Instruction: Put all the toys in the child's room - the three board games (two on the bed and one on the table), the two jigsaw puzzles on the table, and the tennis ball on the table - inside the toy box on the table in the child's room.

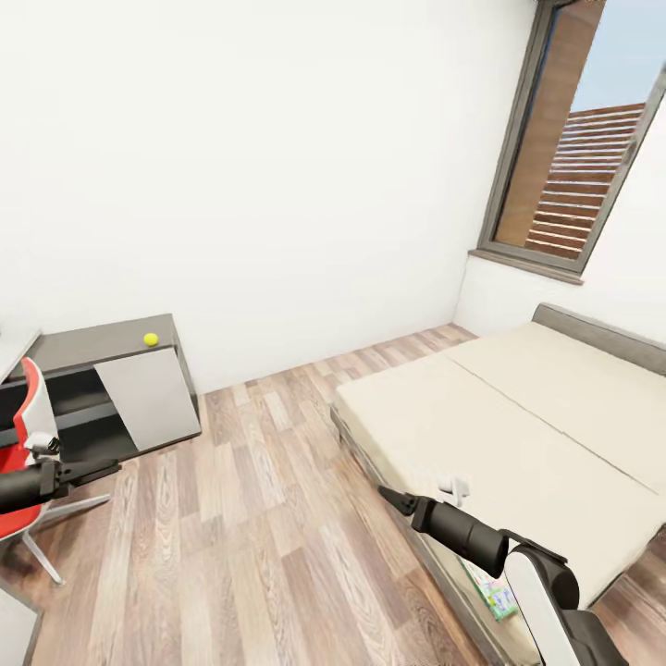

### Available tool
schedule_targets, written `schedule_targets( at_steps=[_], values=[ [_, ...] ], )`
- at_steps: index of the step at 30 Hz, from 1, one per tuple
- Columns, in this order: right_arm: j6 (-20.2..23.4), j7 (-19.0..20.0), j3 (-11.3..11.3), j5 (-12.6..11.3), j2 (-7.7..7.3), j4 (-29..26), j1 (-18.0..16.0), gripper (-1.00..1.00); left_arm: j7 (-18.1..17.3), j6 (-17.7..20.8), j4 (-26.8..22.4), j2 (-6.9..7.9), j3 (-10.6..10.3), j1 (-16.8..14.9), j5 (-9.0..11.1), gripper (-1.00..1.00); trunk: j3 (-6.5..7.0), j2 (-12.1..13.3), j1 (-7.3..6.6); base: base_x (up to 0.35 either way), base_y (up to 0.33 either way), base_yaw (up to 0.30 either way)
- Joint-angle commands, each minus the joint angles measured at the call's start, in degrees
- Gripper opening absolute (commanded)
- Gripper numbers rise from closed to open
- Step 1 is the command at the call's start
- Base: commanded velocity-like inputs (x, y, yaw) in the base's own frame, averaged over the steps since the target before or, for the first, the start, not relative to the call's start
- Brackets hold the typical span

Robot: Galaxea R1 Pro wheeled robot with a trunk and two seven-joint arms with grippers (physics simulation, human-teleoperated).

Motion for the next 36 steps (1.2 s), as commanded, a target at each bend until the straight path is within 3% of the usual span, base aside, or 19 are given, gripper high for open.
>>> schedule_targets(
  at_steps=[1, 14, 25, 36],
  values=[
    [0.4, 0.1, -0.1, -0.1, 0.0, 0.0, -0.1, 1.0, -0.2, 0.6, 0.0, 0.03, 0.0, 0.0, 0.0, 1.0, -0.13, -0.1, 0.04, 0.0, 0.004, -0.28],
    [0.6, 0.2, -0.3, -0.3, -0.18, 0.0, 0.0, 1.0, -0.2, 0.6, 0.0, 0.03, 0.0, 0.0, 0.0, 1.0, -0.08, -0.1, 0.04, 0.0, 0.001, -0.28],
    [0.8, 0.3, -5.7, -0.5, -0.13, 0.0, -0.1, 1.0, -0.2, 0.6, 0.0, 0.03, 0.0, 0.0, 0.0, 1.0, 0.18, -0.1, 0.04, 0.0, 0.0, -0.28],
    [0.8, 0.3, -6.9, -0.5, -0.12, 0.0, -0.1, 1.0, -0.2, 0.6, 0.0, -0.04, 0.0, 0.0, 0.0, 1.0, 0.47, -0.1, 0.04, 0.0, 0.0, -0.28]
  ],
)
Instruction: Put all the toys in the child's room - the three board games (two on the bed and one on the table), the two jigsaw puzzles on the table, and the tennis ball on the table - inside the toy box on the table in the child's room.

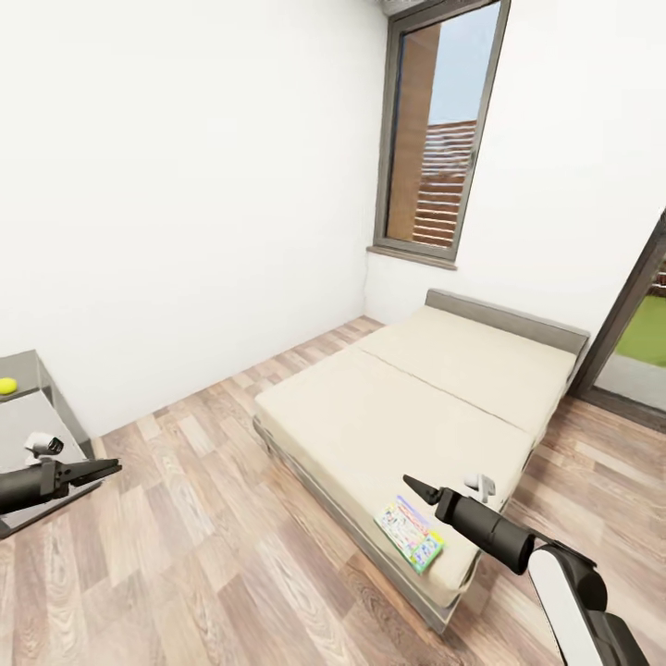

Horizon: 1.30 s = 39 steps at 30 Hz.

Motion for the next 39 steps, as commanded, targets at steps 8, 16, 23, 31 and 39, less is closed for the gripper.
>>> schedule_targets(
  at_steps=[8, 16, 23, 31, 39],
  values=[
    [0.4, 0.1, -0.3, -0.1, -0.01, 0.0, -0.1, 1.0, -0.2, 0.6, 0.0, 0.02, -0.1, 0.0, 0.0, 1.0, 0.09, -0.1, 0.04, 0.0, 0.0, -0.28],
    [0.4, 0.2, -0.3, -0.1, -0.08, 0.0, -0.1, 1.0, -0.2, 0.6, 0.0, 0.02, 0.0, 0.0, 0.0, 1.0, 0.33, -0.1, 0.04, 0.0, 0.0, -0.28],
    [0.4, 0.3, -0.7, -0.1, -0.1, -0.1, -0.1, 1.0, -0.2, 0.6, 0.0, 0.02, 0.0, 0.0, 0.0, 1.0, 0.56, -0.1, 0.04, 0.0, 0.0, -0.28],
    [0.5, 0.3, -1.3, -0.1, -0.09, 0.0, -0.1, 1.0, -0.2, 0.6, 0.0, 0.02, 0.0, 0.0, 0.0, 1.0, 0.84, -0.1, 0.04, 0.0, 0.0, -0.28],
    [0.4, 0.2, -1.4, -0.2, -0.06, 0.0, -0.1, 1.0, -0.2, 0.6, 0.0, 0.02, 0.0, 0.0, -0.1, 1.0, 1.12, -0.1, 0.04, 0.0, 0.0, -0.28]
  ],
)
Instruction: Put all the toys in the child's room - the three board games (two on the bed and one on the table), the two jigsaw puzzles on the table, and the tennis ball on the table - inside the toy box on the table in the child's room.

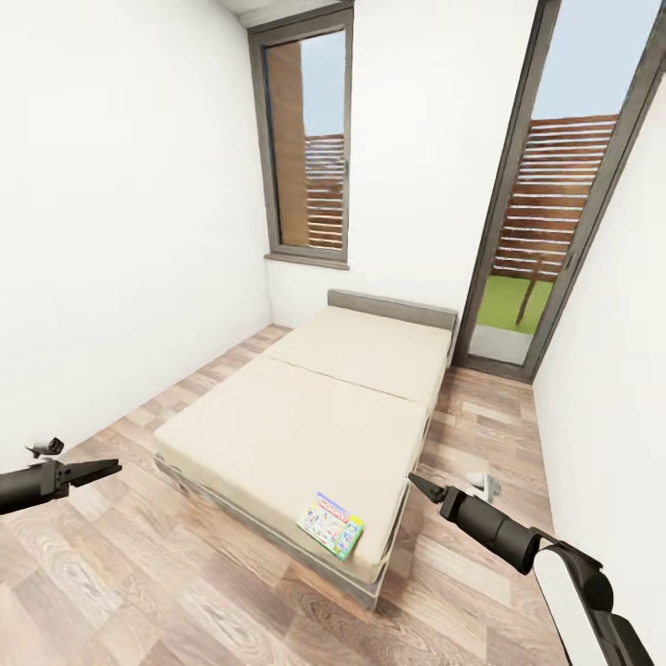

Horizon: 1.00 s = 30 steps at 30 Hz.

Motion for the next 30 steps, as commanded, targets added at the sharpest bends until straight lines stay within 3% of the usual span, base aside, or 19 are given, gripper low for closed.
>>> schedule_targets(
  at_steps=[1, 19, 30],
  values=[
    [0.4, 0.1, -0.1, -0.1, 0.02, 0.0, -0.1, 1.0, -0.2, 0.6, 0.0, 0.03, 0.0, 0.0, 0.0, 1.0, -0.09, -0.1, 0.04, 0.0, 0.0, -0.28],
    [0.4, 0.1, -0.1, -0.1, 0.06, 0.0, -0.1, 1.0, -0.2, 0.6, 0.0, 0.03, 0.0, 0.0, 0.0, 1.0, 0.53, -0.1, 0.04, 0.0, 0.008, -0.28],
    [0.3, 0.1, -0.1, -0.1, 0.06, 0.1, -0.1, 1.0, -0.2, 0.6, 0.0, 0.05, 0.0, 0.0, 0.0, 1.0, 0.92, -0.1, 0.04, 0.0, 0.199, -0.28]
  ],
)
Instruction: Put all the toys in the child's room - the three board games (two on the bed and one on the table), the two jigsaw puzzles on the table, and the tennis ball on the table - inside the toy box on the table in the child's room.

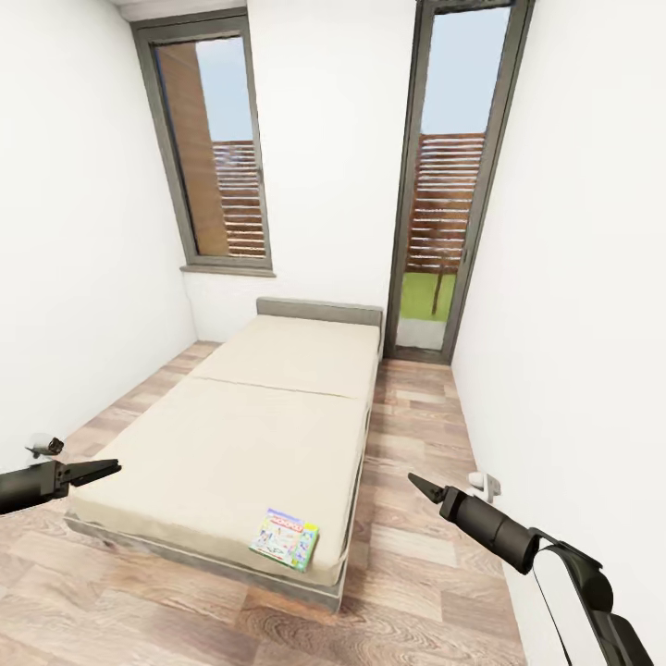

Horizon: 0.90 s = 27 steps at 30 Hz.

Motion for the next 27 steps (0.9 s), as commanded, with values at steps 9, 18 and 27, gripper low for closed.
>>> schedule_targets(
  at_steps=[9, 18, 27],
  values=[
    [0.4, 0.1, -0.1, -0.1, 0.04, 0.0, -0.1, 1.0, -0.2, 0.6, 0.0, 0.07, 0.0, 0.0, 0.1, 1.0, 0.18, -0.1, 0.04, 0.0, 0.245, -0.28],
    [0.3, 0.0, -0.1, -0.1, 0.1, 0.0, 0.0, 1.0, -0.2, 0.6, 0.0, 0.05, 0.0, 0.0, 0.1, 1.0, 0.5, -0.1, 0.04, 0.0, 0.068, -0.28],
    [0.3, 0.0, -0.1, -0.1, 0.14, 0.0, -0.1, 1.0, -0.2, 0.6, 0.0, 0.08, 0.0, 0.0, 0.1, 1.0, 0.77, -0.1, 0.04, 0.002, 0.159, -0.246]
  ],
)
